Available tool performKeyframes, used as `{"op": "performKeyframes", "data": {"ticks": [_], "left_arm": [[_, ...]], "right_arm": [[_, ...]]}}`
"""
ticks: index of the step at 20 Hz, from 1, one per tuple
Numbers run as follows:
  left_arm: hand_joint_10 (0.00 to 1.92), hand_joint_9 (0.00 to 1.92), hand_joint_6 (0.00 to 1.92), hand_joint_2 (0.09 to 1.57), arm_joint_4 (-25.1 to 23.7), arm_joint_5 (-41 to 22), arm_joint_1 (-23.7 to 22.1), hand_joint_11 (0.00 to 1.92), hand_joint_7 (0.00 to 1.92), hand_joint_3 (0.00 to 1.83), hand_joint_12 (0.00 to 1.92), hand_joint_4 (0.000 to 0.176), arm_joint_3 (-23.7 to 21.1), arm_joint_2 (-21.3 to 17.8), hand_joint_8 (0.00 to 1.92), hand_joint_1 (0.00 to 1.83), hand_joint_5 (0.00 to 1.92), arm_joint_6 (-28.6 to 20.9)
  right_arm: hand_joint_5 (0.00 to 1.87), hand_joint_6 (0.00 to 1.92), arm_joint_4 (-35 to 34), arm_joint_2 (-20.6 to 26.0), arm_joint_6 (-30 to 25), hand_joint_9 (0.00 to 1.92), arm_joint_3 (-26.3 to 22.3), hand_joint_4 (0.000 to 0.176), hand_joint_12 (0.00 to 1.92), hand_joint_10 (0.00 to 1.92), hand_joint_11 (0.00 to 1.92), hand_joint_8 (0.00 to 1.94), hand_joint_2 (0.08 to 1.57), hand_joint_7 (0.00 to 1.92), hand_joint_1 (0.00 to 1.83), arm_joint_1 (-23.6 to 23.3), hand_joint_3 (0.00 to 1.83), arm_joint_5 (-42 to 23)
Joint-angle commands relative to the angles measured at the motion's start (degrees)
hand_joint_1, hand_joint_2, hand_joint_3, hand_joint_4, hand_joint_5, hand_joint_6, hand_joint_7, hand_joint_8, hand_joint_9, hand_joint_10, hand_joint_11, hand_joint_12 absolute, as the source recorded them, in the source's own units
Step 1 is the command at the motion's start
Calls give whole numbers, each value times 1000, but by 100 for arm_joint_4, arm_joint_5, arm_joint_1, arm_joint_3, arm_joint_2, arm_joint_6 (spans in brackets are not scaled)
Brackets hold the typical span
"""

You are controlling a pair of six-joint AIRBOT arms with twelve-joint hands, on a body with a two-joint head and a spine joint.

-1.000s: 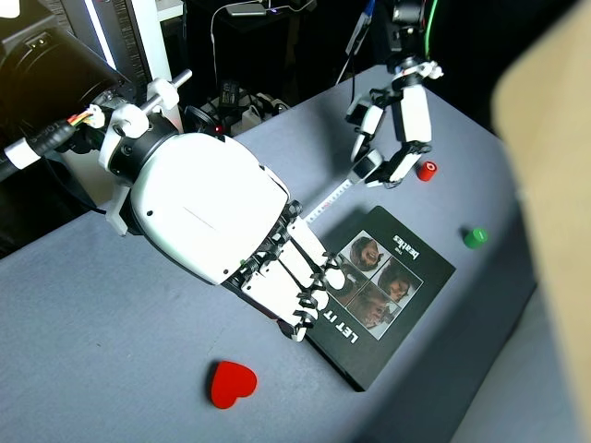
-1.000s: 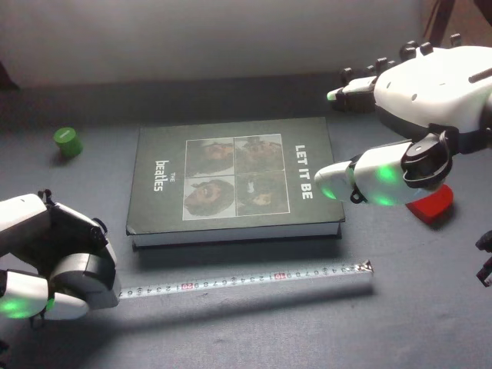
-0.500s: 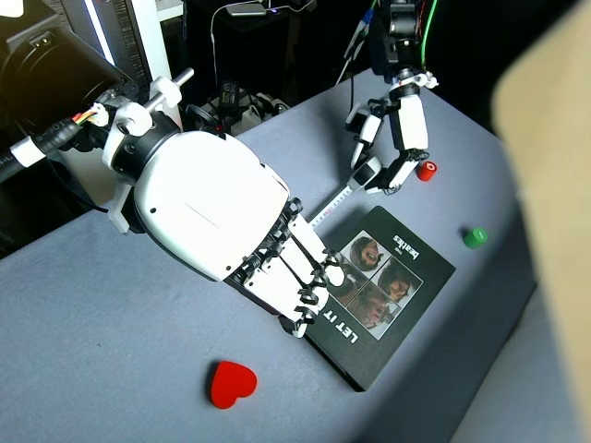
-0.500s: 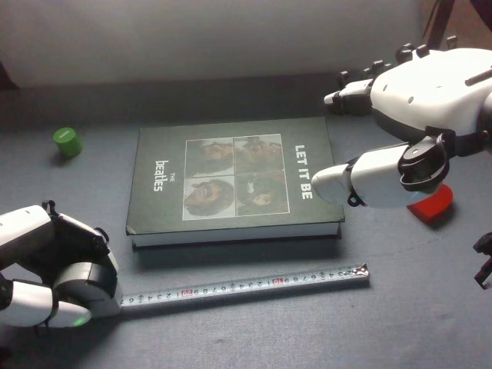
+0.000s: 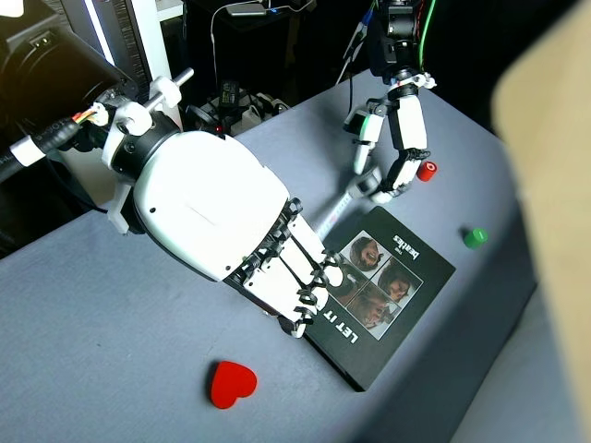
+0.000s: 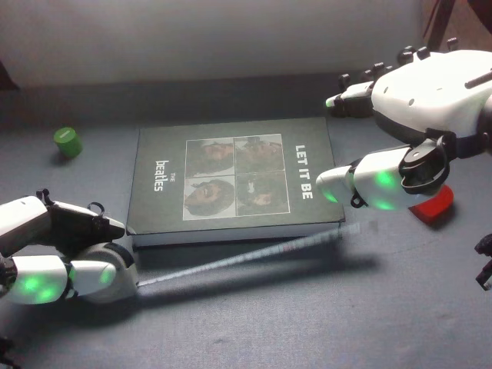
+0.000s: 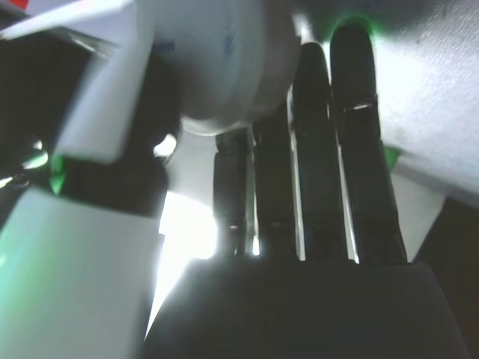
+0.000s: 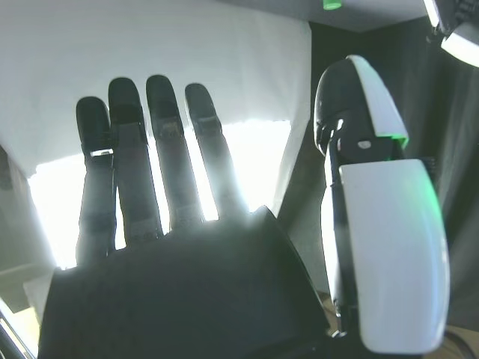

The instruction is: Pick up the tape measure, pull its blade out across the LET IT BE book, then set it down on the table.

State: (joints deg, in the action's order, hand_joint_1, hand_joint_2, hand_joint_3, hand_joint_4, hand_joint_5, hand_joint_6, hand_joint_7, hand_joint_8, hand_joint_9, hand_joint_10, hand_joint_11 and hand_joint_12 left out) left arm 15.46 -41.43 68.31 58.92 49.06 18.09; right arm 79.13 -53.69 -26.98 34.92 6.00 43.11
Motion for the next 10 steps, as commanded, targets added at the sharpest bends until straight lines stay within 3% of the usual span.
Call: {"op": "performKeyframes", "data": {"ticks": [1, 10], "left_arm": [[0, 576, 0, 1104, 44, -518, -9, 389, 576, 0, 588, 0, 16, -30, 0, 588, 522, -56], [4, 583, 6, 1102, 67, -367, -189, 434, 553, 4, 542, 0, 88, -483, 1, 565, 531, 35]], "right_arm": [[305, 4, 401, 15, -26, 423, -30, 0, 873, 3, 98, 5, 1121, 416, 334, -54, 3, -8], [297, 0, 401, 15, -26, 427, -31, 0, 871, 3, 102, 1, 1132, 414, 337, -53, 5, -9]]}}
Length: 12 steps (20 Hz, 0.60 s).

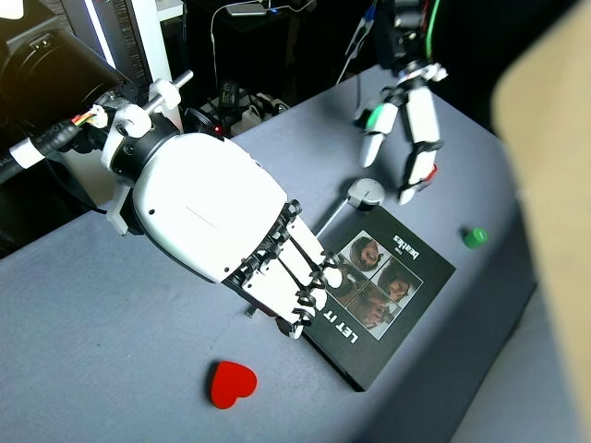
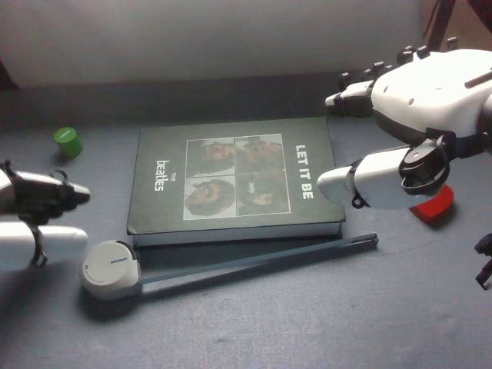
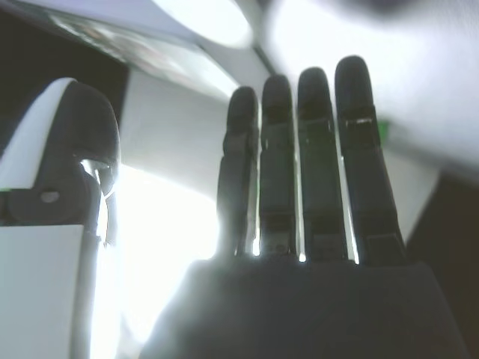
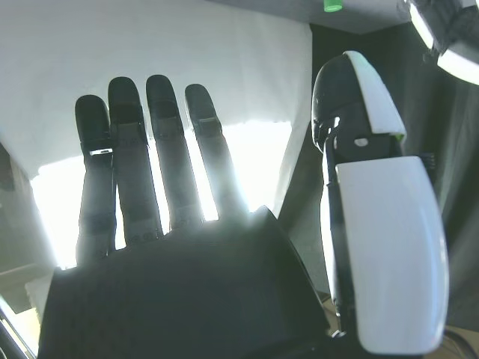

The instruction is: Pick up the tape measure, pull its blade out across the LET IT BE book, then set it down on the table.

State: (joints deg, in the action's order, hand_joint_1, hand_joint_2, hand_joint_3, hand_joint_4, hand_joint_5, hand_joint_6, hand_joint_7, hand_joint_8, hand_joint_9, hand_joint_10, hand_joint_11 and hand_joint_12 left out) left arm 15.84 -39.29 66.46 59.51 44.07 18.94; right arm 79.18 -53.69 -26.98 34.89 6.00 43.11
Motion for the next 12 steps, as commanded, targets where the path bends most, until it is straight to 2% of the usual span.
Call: {"op": "performKeyframes", "data": {"ticks": [1, 4, 6, 7, 8, 9, 10, 11, 12], "left_arm": [[3, 581, 5, 1102, 29, -486, -110, 434, 563, 3, 541, 0, 27, -64, 5, 562, 531, 48], [6, 593, 1, 1077, 33, -143, -626, 440, 573, 0, 539, 0, -57, -260, 7, 564, 522, 546], [5, 593, 16, 1041, 33, 498, -1420, 418, 574, 0, 522, 0, -188, -364, 5, 590, 564, 1232], [6, 617, 11, 1032, 72, 893, -1857, 422, 587, 0, 514, 0, -225, -369, 3, 591, 616, 1519], [35, 736, 8, 1032, 216, 1335, -2284, 516, 659, 0, 595, 0, -243, -351, 4, 597, 680, 1815], [79, 814, 4, 1031, 542, 1804, -2824, 574, 727, 0, 794, 0, -254, -299, 15, 605, 700, 2403], [464, 726, 1, 1033, 773, 1923, -3128, 606, 775, 0, 1018, 0, -258, -248, 43, 605, 714, 2957], [937, 639, 14, 1032, 911, 1899, -3301, 647, 834, 0, 1186, 0, -258, -201, 132, 609, 760, 3299], [1398, 689, 146, 1035, 1180, 1809, -3526, 739, 685, 2, 1442, 0, -267, -129, 935, 609, 832, 3770]], "right_arm": [[313, 7, 397, 15, -26, 436, -29, 0, 869, 6, 99, 4, 1133, 419, 336, -53, 5, -9], [331, 11, 397, 16, -26, 445, -38, 0, 868, 8, 100, 9, 1136, 437, 335, -51, 5, -12], [399, 17, 397, 17, -26, 485, -41, 0, 875, 13, 144, 15, 1146, 502, 335, -47, 2, -12], [477, 15, 397, 17, -26, 571, -43, 0, 885, 18, 240, 11, 1141, 588, 355, -45, 0, -11], [695, 27, 397, 18, -26, 893, -44, 0, 1178, 234, 580, 38, 1139, 852, 488, -42, 0, -4], [921, 62, 397, 18, -25, 926, -45, 0, 1715, 1109, 868, 162, 1129, 1070, 680, -39, 1, 3], [934, 866, 397, 18, -25, 1027, -45, 66, 1880, 1659, 1167, 885, 1134, 1024, 943, -39, 0, 3], [856, 1154, 397, 18, -25, 1149, -47, 0, 1913, 1869, 1392, 1468, 1097, 969, 885, -40, 0, 3], [811, 1617, 397, 18, -25, 1271, -47, 0, 1919, 1911, 1572, 1846, 1067, 991, 887, -41, 0, 3]]}}
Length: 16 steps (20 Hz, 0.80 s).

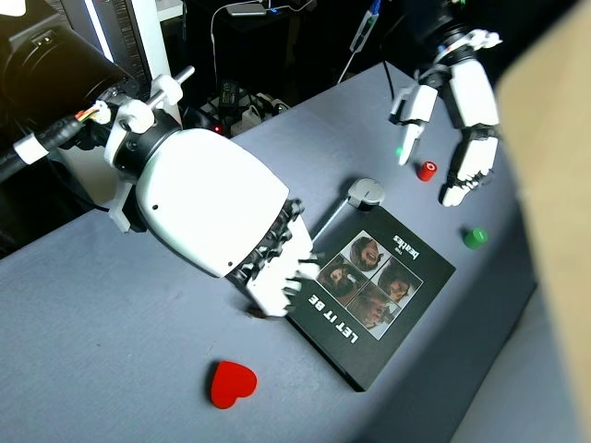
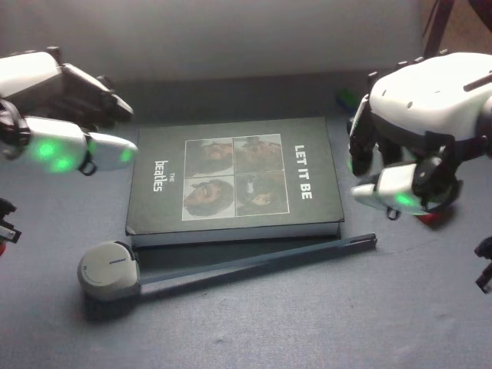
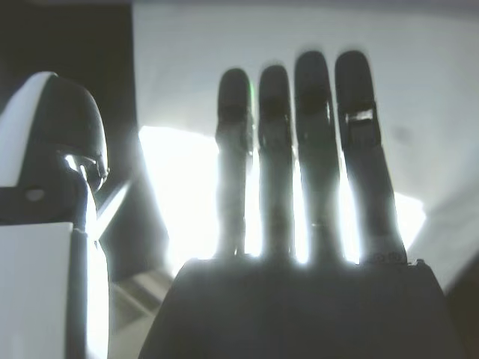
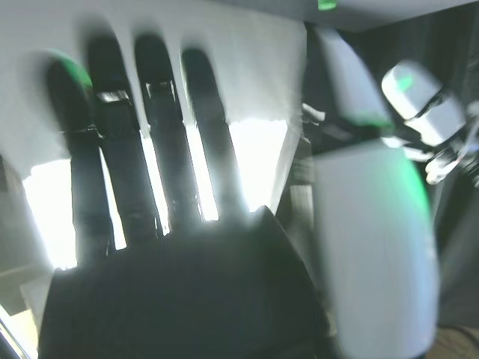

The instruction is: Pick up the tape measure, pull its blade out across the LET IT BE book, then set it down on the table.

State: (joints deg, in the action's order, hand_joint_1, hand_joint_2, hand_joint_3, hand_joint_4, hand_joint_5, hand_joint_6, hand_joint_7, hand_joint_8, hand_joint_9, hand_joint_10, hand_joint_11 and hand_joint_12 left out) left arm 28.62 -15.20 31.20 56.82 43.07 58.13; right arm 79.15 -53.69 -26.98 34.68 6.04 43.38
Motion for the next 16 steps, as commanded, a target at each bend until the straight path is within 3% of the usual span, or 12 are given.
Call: {"op": "performKeyframes", "data": {"ticks": [1, 2, 3, 4, 5, 7, 8, 9, 10, 11, 14, 16], "left_arm": [[1813, 728, 1092, 1034, 162, -651, -147, 776, 582, 0, 1818, 0, -16, 10, 1580, 626, 613, 311], [1899, 767, 1567, 1040, 506, -643, -253, 822, 544, 1, 1900, 0, -47, 24, 1850, 633, 519, 801], [1917, 810, 1850, 1104, 1271, -702, -455, 855, 594, 10, 1917, 7, -134, 70, 1907, 656, 614, 1891], [1920, 826, 1907, 1212, 1512, -956, -690, 896, 646, 12, 1920, 31, -236, 134, 1918, 650, 760, 3008], [1921, 828, 1918, 1249, 1676, -1084, -829, 919, 676, 12, 1921, 39, -311, 159, 1920, 658, 831, 3646], [1921, 964, 1921, 1313, 2947, -838, -1212, 1077, 845, 6, 1921, 42, -376, 227, 1921, 681, 1044, 5343], [1921, 1039, 1921, 1316, 3451, -989, -1318, 1147, 924, 2, 1921, 41, -450, 266, 1921, 666, 1123, 6105], [1921, 1159, 1921, 1311, 4391, -1390, -1454, 1266, 1039, 0, 1921, 51, -623, 320, 1921, 631, 1209, 7158], [1921, 1330, 1921, 1295, 5313, -1806, -1551, 1443, 1199, 1, 1921, 152, -836, 394, 1921, 586, 1298, 8030], [1921, 1361, 1921, 1295, 5819, -2185, -1630, 1471, 1230, 1, 1921, 171, -990, 461, 1921, 579, 1303, 8449], [1921, 1394, 1921, 1307, 6322, -3185, -1665, 1517, 1244, 3, 1921, 176, -1397, 759, 1921, 585, 1280, 8594], [1921, 1402, 1921, 1321, 6625, -3823, -1677, 1524, 1256, 4, 1921, 176, -1584, 1155, 1921, 630, 1271, 8790]], "right_arm": [[835, 1860, 399, 18, -25, 1392, -25, 0, 1921, 1919, 1682, 1922, 1055, 1073, 894, -46, 0, -24], [873, 1909, 399, 18, -25, 1451, -25, 0, 1921, 1921, 1729, 1937, 1052, 1120, 901, -46, 0, -25], [954, 1919, 399, 18, -25, 1511, -25, 0, 1921, 1921, 1762, 1940, 1073, 1221, 928, -47, 3, -25], [1064, 1921, 399, 18, -25, 1544, -25, 0, 1921, 1921, 1777, 1941, 1135, 1295, 926, -46, 11, -27], [1119, 1921, 399, 18, -25, 1557, -25, 0, 1921, 1921, 1783, 1941, 1180, 1331, 912, -46, 15, -27], [1212, 1921, 399, 18, -25, 1606, -26, 0, 1921, 1921, 1797, 1941, 1260, 1400, 923, -49, 0, -28], [1246, 1921, 399, 17, -25, 1621, -26, 136, 1921, 1921, 1807, 1941, 1262, 1419, 952, -49, 1, -30], [1261, 1921, 399, 17, -25, 1638, -28, 168, 1921, 1921, 1823, 1941, 1266, 1431, 974, -49, 1, -36], [1270, 1921, 399, 17, -25, 1657, -29, 176, 1921, 1921, 1852, 1941, 1299, 1450, 959, -49, 11, -36], [1244, 1921, 399, 17, -25, 1665, -30, 176, 1921, 1921, 1863, 1941, 1312, 1458, 942, -50, 13, -36], [1249, 1921, 399, 17, -25, 1687, -37, 176, 1921, 1921, 1889, 1941, 1308, 1478, 962, -49, 5, -33], [1261, 1921, 399, 17, -26, 1707, -44, 176, 1921, 1921, 1912, 1941, 1307, 1492, 954, -49, 2, -12]]}}
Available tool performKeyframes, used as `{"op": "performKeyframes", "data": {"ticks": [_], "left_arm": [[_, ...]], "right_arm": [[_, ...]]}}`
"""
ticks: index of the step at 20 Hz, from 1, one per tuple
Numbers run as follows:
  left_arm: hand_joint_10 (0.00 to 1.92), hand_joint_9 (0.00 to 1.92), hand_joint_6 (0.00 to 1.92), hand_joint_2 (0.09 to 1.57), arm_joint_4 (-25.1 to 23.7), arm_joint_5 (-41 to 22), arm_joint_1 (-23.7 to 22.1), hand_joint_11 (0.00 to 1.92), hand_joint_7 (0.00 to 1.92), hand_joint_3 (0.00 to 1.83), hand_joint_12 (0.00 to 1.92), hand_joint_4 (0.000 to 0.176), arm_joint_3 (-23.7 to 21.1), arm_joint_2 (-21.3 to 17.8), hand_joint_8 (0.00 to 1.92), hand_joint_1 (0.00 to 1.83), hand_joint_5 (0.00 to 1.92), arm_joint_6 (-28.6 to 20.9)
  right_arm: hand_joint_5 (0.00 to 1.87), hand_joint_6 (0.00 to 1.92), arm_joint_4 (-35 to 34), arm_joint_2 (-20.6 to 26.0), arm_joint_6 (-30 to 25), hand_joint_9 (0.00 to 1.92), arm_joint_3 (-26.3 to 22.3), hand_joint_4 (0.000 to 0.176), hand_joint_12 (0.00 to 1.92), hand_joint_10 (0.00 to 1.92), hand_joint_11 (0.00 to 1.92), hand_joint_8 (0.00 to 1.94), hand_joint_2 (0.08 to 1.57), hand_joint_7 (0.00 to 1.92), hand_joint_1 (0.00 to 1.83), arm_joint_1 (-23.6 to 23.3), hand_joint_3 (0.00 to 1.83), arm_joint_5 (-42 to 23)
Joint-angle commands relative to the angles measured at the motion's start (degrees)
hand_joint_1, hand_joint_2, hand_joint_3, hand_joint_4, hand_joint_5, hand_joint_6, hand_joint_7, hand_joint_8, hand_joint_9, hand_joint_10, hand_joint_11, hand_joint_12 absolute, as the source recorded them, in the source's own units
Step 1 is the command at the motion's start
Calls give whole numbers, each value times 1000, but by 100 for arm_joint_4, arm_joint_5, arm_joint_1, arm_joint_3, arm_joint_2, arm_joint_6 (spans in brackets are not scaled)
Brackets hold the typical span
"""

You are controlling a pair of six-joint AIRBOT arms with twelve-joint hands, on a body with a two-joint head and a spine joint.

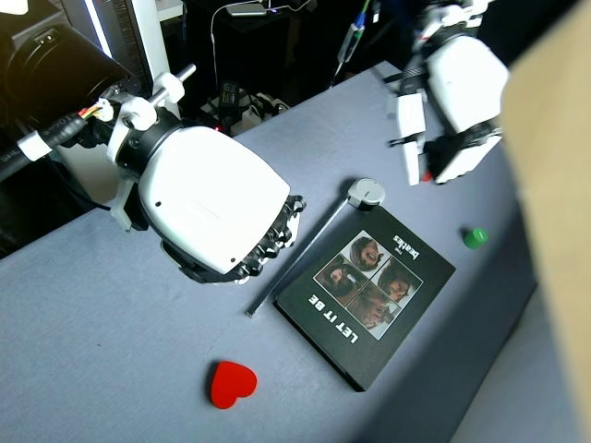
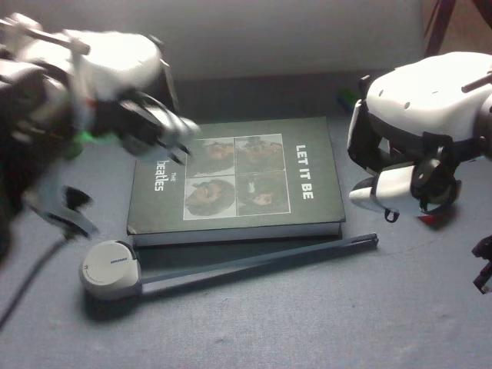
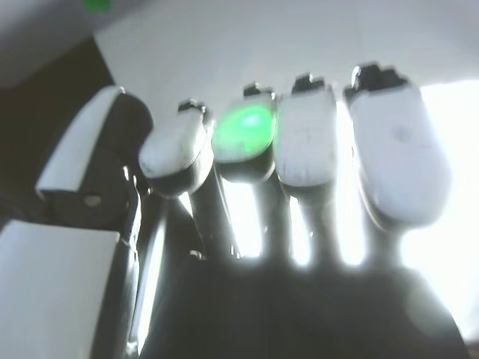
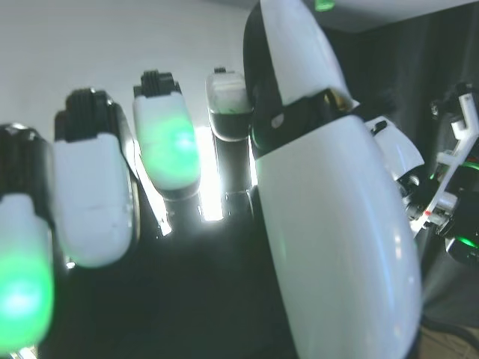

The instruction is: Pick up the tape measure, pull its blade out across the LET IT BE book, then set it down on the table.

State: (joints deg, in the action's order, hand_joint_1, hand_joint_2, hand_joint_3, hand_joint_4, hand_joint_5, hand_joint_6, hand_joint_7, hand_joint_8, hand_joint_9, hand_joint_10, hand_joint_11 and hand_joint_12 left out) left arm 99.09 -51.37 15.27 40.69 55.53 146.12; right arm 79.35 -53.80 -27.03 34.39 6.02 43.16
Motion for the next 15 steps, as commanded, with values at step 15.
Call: {"op": "performKeyframes", "data": {"ticks": [15], "left_arm": [[1921, 1398, 1921, 1208, -355, -1472, 48, 1523, 1225, 0, 1921, 155, -232, 632, 1921, 817, 1216, -747]], "right_arm": [[1305, 1921, 380, 25, -21, 1753, -27, 176, 1921, 1921, 1921, 1941, 1297, 1518, 970, -41, 0, 12]]}}
